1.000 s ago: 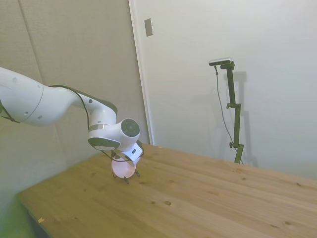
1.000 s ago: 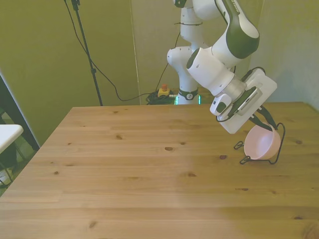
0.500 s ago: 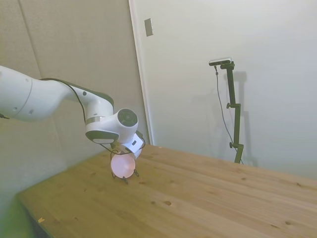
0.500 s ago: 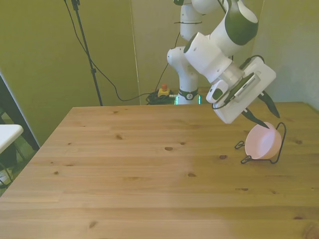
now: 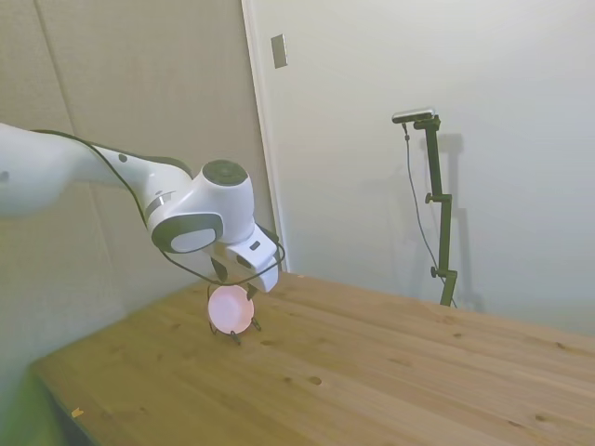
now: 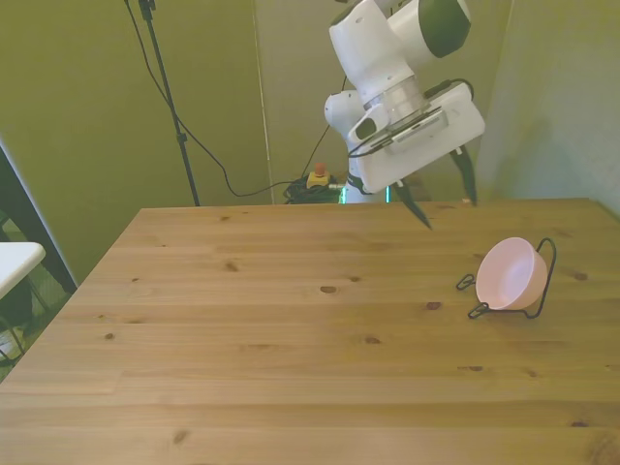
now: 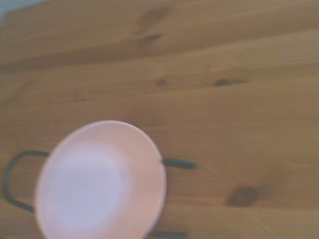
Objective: Load the bowl
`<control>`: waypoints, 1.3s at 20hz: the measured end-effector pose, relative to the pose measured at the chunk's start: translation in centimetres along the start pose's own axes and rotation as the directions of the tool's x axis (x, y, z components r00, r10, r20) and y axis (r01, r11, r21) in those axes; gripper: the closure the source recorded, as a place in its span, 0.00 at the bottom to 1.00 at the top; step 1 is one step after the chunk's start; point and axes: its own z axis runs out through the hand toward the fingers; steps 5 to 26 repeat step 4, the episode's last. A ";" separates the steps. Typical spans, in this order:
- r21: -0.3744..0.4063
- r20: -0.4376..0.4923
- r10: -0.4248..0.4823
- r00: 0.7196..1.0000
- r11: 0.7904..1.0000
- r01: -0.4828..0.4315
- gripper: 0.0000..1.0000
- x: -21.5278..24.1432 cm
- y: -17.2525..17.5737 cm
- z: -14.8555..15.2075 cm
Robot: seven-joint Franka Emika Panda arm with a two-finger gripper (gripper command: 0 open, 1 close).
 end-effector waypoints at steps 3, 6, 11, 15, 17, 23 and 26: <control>-0.086 -0.052 0.039 0.998 0.995 -0.043 0.00 0.4 2.5 -0.7; -0.108 -0.066 0.047 0.997 0.993 -0.053 0.00 0.6 3.3 -0.8; -0.108 -0.066 0.047 0.997 0.993 -0.053 0.00 0.6 3.3 -0.8; -0.108 -0.066 0.047 0.997 0.993 -0.053 0.00 0.6 3.3 -0.8; -0.108 -0.066 0.047 0.997 0.993 -0.053 0.00 0.6 3.3 -0.8; -0.108 -0.066 0.047 0.997 0.993 -0.053 0.00 0.6 3.3 -0.8; -0.108 -0.066 0.047 0.997 0.993 -0.053 0.00 0.6 3.3 -0.8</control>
